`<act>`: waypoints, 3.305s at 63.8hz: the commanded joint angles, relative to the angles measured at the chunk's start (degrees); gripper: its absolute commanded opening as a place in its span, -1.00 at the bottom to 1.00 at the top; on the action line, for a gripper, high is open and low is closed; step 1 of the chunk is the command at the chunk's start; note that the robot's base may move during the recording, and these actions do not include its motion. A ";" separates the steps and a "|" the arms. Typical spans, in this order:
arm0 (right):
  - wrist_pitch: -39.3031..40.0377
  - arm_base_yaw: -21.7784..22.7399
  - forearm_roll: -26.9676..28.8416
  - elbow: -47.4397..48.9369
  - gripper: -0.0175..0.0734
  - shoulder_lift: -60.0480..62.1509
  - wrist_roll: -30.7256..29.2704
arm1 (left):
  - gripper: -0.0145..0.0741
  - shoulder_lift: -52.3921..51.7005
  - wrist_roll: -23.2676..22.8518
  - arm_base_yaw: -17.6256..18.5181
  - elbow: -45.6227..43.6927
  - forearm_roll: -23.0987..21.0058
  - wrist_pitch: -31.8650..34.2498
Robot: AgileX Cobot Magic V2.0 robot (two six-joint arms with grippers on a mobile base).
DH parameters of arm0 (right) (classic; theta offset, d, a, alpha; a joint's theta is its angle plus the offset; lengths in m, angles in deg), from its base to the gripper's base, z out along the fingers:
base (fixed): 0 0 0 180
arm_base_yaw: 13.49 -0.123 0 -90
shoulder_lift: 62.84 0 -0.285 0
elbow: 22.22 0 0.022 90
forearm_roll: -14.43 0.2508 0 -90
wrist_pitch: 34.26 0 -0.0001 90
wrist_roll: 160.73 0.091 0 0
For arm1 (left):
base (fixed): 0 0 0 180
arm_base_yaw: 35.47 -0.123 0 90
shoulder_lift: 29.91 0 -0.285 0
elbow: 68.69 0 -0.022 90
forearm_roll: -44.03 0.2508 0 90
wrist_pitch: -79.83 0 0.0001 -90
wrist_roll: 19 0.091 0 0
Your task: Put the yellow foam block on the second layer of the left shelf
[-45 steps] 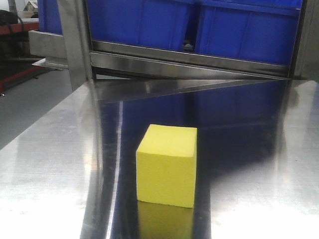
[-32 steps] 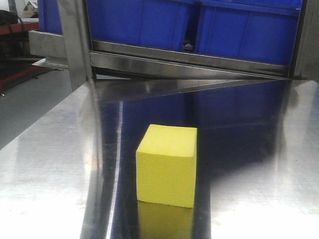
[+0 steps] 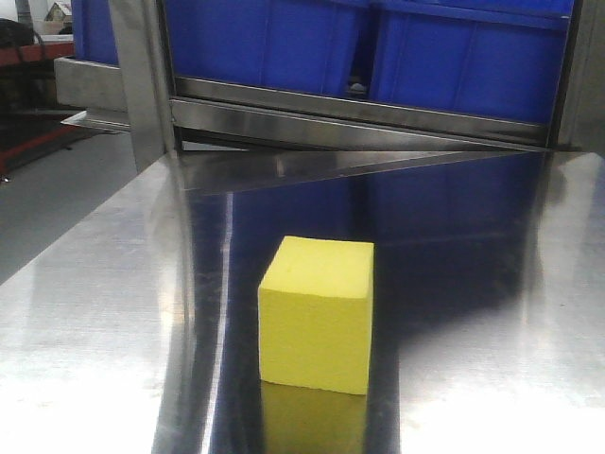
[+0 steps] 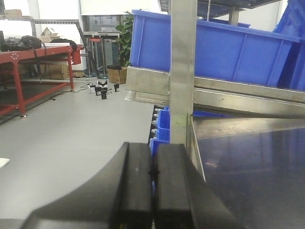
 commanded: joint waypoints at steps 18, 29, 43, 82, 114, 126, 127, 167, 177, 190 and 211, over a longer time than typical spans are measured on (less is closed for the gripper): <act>8.98 -0.01 -0.22 1.61 -0.47 1.13 -0.08 | -0.39 -1.14 -0.19 0.02 1.53 -0.32 4.62; 5.12 -0.06 -0.44 5.80 -0.47 -0.79 -0.13 | -0.39 -1.14 -0.19 0.02 1.53 -0.32 4.62; 4.56 -3.13 -3.66 10.81 -0.47 -8.72 -0.13 | -0.39 -1.14 -0.19 0.02 1.53 -0.32 4.62; 5.08 -24.18 -3.99 23.79 -0.46 -37.79 8.76 | -0.39 -1.14 -0.19 0.02 1.53 -0.32 4.62; -21.66 -36.57 -3.99 39.51 0.76 -59.19 26.66 | -0.39 -1.14 -0.19 0.02 1.53 -0.32 4.62; -36.52 -41.14 -4.16 50.01 0.76 -67.22 36.91 | -0.39 -1.14 -0.19 0.02 1.53 -0.32 4.62; -37.67 -41.64 -4.16 50.78 0.76 -67.83 37.29 | -0.39 -1.14 -0.19 0.02 1.53 -0.32 4.62; -56.04 -54.24 -4.16 79.52 0.76 -92.52 58.01 | -0.39 -1.14 -0.19 0.02 1.53 -0.32 4.62; -56.64 -55.27 -4.36 81.12 0.76 -95.22 59.09 | -0.39 -1.14 -0.19 0.02 1.53 -0.32 4.62; -57.00 -56.01 -5.24 81.33 0.76 -96.36 61.53 | -0.39 -1.14 -0.19 0.02 1.53 -0.32 4.62; -57.05 -56.01 -6.26 81.33 0.76 -97.83 61.90 | -0.39 -1.14 -0.19 0.02 1.53 -0.32 4.62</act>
